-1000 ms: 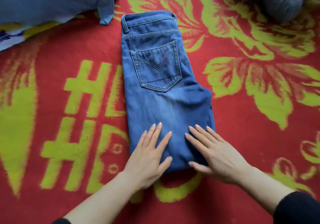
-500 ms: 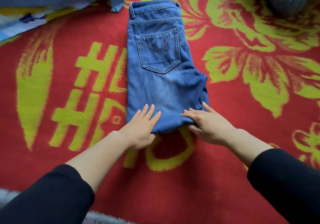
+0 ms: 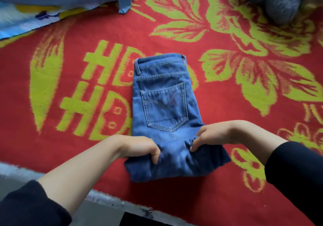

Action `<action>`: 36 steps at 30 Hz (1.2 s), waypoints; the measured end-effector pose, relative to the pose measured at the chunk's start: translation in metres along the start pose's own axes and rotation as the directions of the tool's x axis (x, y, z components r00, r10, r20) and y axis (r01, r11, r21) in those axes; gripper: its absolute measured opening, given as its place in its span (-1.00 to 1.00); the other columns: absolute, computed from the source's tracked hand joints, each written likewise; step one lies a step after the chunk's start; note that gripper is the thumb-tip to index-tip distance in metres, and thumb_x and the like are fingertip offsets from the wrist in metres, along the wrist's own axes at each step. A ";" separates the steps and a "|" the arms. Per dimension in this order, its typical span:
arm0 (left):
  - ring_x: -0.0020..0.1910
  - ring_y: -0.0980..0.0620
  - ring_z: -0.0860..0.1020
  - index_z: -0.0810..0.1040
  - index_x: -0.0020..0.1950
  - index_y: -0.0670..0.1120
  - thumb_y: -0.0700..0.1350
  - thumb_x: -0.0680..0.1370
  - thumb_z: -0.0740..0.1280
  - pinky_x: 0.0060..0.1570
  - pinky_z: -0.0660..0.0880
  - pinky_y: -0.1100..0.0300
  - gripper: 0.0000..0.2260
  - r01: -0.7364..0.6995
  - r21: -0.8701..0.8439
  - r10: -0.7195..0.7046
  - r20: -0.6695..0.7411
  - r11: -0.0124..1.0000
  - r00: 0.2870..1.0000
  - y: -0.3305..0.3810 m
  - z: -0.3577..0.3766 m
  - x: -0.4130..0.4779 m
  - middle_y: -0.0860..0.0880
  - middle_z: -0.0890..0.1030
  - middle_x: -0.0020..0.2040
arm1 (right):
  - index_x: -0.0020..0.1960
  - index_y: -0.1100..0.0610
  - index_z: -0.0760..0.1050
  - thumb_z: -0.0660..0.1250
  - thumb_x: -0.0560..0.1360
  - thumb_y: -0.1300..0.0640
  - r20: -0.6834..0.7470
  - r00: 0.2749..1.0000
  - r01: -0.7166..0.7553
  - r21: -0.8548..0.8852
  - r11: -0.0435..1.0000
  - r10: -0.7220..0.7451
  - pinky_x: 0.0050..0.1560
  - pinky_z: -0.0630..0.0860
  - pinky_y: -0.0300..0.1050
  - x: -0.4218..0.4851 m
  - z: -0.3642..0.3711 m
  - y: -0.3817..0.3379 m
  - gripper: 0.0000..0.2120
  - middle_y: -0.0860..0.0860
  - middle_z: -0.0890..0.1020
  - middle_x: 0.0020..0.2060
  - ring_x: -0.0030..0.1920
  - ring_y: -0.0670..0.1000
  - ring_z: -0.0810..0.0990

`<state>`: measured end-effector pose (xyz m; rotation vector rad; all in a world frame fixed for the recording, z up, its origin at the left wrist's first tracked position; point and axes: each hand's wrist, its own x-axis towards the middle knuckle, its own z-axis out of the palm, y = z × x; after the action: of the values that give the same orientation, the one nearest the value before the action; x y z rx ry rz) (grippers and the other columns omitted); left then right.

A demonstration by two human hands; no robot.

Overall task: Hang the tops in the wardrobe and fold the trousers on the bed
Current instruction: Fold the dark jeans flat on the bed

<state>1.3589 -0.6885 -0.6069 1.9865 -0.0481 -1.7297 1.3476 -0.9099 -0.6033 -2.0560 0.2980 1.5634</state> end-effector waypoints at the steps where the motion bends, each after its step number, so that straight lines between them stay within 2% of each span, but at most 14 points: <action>1: -0.30 -0.02 0.52 0.55 -0.36 -0.09 -0.09 0.18 0.37 -0.31 0.41 0.21 -0.89 0.049 -0.072 -0.045 0.055 0.996 0.997 -0.003 0.007 -0.001 -0.08 0.58 -0.26 | -0.02 0.21 0.61 0.48 0.35 0.03 0.088 0.995 -0.055 0.086 0.995 0.047 0.23 0.52 0.12 -0.002 0.004 0.004 -0.69 0.16 0.69 0.00 0.09 0.17 0.64; 4: -0.26 -0.12 0.59 0.64 -0.29 -0.17 -0.16 0.13 0.37 -0.14 0.52 0.13 -0.80 0.208 -0.165 -0.155 0.285 0.964 0.946 -0.011 0.015 -0.003 -0.18 0.65 -0.24 | 0.04 0.22 0.62 0.45 0.35 0.17 0.339 0.935 -0.181 0.203 0.962 0.104 0.25 0.50 0.13 -0.007 0.011 0.015 -0.73 0.20 0.68 0.02 0.11 0.19 0.64; 7: -0.37 -0.05 0.60 0.65 -0.33 -0.18 -0.17 0.17 0.36 -0.22 0.54 0.19 -0.85 0.222 -0.201 -0.143 0.346 0.954 0.927 -0.012 0.008 0.002 -0.15 0.65 -0.33 | 0.06 0.24 0.62 0.44 0.32 0.22 0.362 0.931 -0.173 0.297 0.939 0.057 0.20 0.55 0.04 -0.006 0.006 0.019 -0.69 0.19 0.69 0.00 0.07 0.15 0.66; 9: -0.39 -0.02 0.60 0.65 -0.33 -0.16 -0.16 0.19 0.36 -0.29 0.53 0.23 -0.86 0.131 -0.268 -0.050 0.288 0.955 0.956 -0.008 -0.005 0.004 -0.13 0.65 -0.34 | -0.03 0.22 0.63 0.42 0.38 0.25 0.255 0.967 -0.096 0.336 0.937 0.008 0.13 0.57 -0.03 -0.006 -0.004 0.017 -0.83 0.16 0.71 -0.07 0.01 0.12 0.68; 11: -0.30 -0.04 0.63 0.67 -0.16 -0.24 -0.14 0.18 0.41 -0.19 0.53 0.18 -0.71 0.005 -0.296 0.059 0.207 0.955 0.977 -0.002 -0.025 0.003 -0.18 0.68 -0.22 | -0.08 0.22 0.64 0.42 0.42 0.24 0.088 0.994 0.037 0.346 0.937 -0.072 0.10 0.57 -0.05 -0.007 -0.021 0.013 -0.90 0.13 0.72 -0.10 0.03 0.11 0.68; 12: -0.23 -0.07 0.64 0.66 -0.06 -0.28 -0.13 0.19 0.43 -0.11 0.53 0.13 -0.62 -0.048 -0.290 0.102 0.174 0.956 0.979 0.000 -0.038 0.002 -0.21 0.68 -0.13 | -0.04 0.23 0.64 0.44 0.43 0.20 0.018 0.992 0.108 0.343 0.933 -0.122 0.11 0.56 -0.05 -0.008 -0.031 0.010 -0.86 0.10 0.72 -0.08 0.04 0.07 0.67; 14: -0.14 -0.08 0.66 0.65 0.02 -0.25 -0.14 0.27 0.45 -0.07 0.52 0.12 -0.64 -0.142 -0.275 0.178 0.111 0.951 0.978 0.004 -0.062 -0.002 -0.21 0.68 -0.03 | 0.05 0.16 0.63 0.48 0.41 0.09 -0.037 0.972 0.232 0.297 0.926 -0.231 0.13 0.55 -0.09 -0.015 -0.050 0.003 -0.75 0.01 0.71 -0.03 0.06 -0.02 0.67; 17: -0.04 -0.02 0.67 0.64 0.09 -0.18 -0.15 0.42 0.44 -0.16 0.55 0.25 -0.74 -0.254 -0.240 0.267 0.025 0.937 0.963 0.010 -0.091 -0.005 -0.12 0.69 0.02 | 0.02 0.04 0.61 0.57 0.30 -0.01 -0.062 0.951 0.308 0.073 0.949 -0.304 0.06 0.55 -0.12 -0.020 -0.074 -0.012 -0.66 -0.12 0.71 -0.08 -0.02 -0.12 0.66; 21: -0.03 0.08 0.66 0.64 0.05 -0.02 -0.10 0.56 0.34 -0.05 0.55 0.20 -0.88 -0.342 -0.096 0.320 -0.189 0.935 0.928 0.020 -0.115 0.007 0.04 0.70 -0.03 | -0.21 0.11 0.50 0.54 0.31 0.00 -0.359 0.860 0.314 -0.191 0.930 -0.364 -0.26 0.41 -0.06 0.008 -0.090 -0.026 -0.73 -0.02 0.57 -0.32 -0.29 0.00 0.51; 26: -0.11 0.04 0.58 0.59 -0.08 0.02 -0.07 0.55 0.32 -0.10 0.48 0.12 -0.93 -0.289 0.290 0.397 -0.453 0.912 0.798 0.025 -0.125 0.035 0.06 0.64 -0.16 | -0.22 0.17 0.41 0.48 0.38 0.01 -0.516 0.741 0.303 -0.315 0.899 -0.430 -0.32 0.31 -0.05 0.047 -0.093 -0.029 -0.69 0.03 0.51 -0.34 -0.32 0.01 0.42; 30: -0.05 -0.02 0.55 0.56 -0.02 0.03 -0.02 0.54 0.30 -0.02 0.49 -0.03 -0.92 -0.256 0.399 0.458 -0.578 0.881 0.675 0.017 -0.128 0.058 0.07 0.62 -0.12 | -0.27 0.11 0.35 0.45 0.40 -0.02 -0.602 0.656 0.304 -0.340 0.890 -0.454 -0.27 0.35 0.01 0.067 -0.096 -0.028 -0.68 -0.01 0.50 -0.36 -0.28 0.08 0.45; 32: 0.07 -0.06 0.49 0.53 0.06 0.04 0.01 0.55 0.28 0.07 0.44 -0.04 -0.87 -0.167 0.505 0.492 -0.624 0.847 0.607 0.015 -0.128 0.068 0.04 0.58 -0.02 | -0.30 0.06 0.28 0.44 0.42 -0.03 -0.620 0.622 0.301 -0.375 0.877 -0.478 -0.26 0.33 0.01 0.074 -0.097 -0.027 -0.64 -0.06 0.44 -0.36 -0.26 0.08 0.41; 34: 0.18 -0.07 0.38 0.46 0.23 0.06 0.00 0.55 0.28 0.18 0.33 -0.02 -0.75 -0.038 0.593 0.517 -0.666 0.805 0.538 0.017 -0.125 0.076 -0.01 0.49 0.09 | -0.24 0.03 0.31 0.42 0.44 -0.08 -0.623 0.587 0.273 -0.450 0.851 -0.517 -0.14 0.36 0.01 0.081 -0.095 -0.028 -0.68 -0.08 0.42 -0.26 -0.13 0.05 0.37; 36: 0.27 -0.08 0.31 0.36 0.38 0.05 -0.09 0.52 0.31 0.30 0.20 -0.04 -0.57 0.041 0.666 0.561 -0.659 0.745 0.501 0.022 -0.120 0.083 -0.05 0.41 0.22 | 0.08 0.02 0.44 0.38 0.46 -0.13 -0.610 0.595 0.162 -0.547 0.822 -0.523 0.13 0.34 0.07 0.089 -0.093 -0.031 -0.69 -0.03 0.46 0.06 0.13 0.06 0.36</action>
<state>1.4939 -0.6947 -0.6671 2.8873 -0.6456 -0.3615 1.4661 -0.9213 -0.6615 -2.8292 -0.2236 0.4790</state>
